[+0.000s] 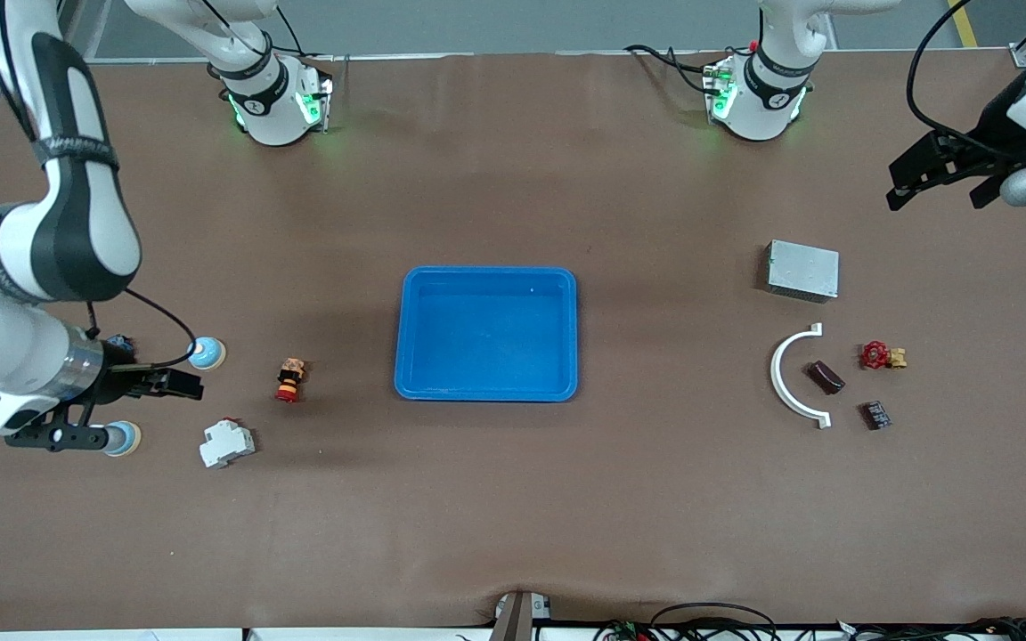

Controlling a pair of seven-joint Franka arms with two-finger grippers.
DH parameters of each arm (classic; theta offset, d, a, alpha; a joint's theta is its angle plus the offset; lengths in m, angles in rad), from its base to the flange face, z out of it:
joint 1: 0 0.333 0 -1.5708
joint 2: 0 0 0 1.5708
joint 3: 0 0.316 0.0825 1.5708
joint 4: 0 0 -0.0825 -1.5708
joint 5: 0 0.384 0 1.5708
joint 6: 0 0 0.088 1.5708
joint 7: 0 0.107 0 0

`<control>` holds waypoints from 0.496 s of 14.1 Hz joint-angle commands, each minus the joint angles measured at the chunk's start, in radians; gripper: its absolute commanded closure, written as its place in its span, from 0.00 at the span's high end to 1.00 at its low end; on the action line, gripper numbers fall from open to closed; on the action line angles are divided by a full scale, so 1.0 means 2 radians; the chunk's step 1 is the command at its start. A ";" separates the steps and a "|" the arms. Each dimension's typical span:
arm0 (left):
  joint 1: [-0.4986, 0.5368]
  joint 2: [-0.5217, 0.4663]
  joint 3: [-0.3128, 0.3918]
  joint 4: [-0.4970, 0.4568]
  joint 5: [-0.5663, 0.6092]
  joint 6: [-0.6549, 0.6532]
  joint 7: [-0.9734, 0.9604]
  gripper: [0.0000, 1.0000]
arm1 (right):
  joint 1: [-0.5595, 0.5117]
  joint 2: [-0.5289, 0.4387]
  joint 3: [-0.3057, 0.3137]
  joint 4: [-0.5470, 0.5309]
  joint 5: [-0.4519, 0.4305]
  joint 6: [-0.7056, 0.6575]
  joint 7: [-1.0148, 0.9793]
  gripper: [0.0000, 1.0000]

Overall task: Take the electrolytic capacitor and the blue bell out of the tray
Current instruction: 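Open both grippers to release the capacitor and bell, then lift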

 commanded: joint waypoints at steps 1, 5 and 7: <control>-0.005 -0.008 0.002 -0.012 -0.007 -0.005 -0.005 1.00 | 0.015 -0.047 -0.004 -0.016 -0.031 -0.034 0.033 1.00; -0.003 -0.015 -0.010 -0.010 -0.002 -0.033 -0.023 1.00 | 0.001 -0.094 -0.007 -0.016 -0.035 -0.071 0.027 1.00; -0.003 -0.021 -0.010 -0.005 0.000 -0.033 -0.016 1.00 | -0.013 -0.104 -0.007 -0.016 -0.035 -0.090 -0.011 1.00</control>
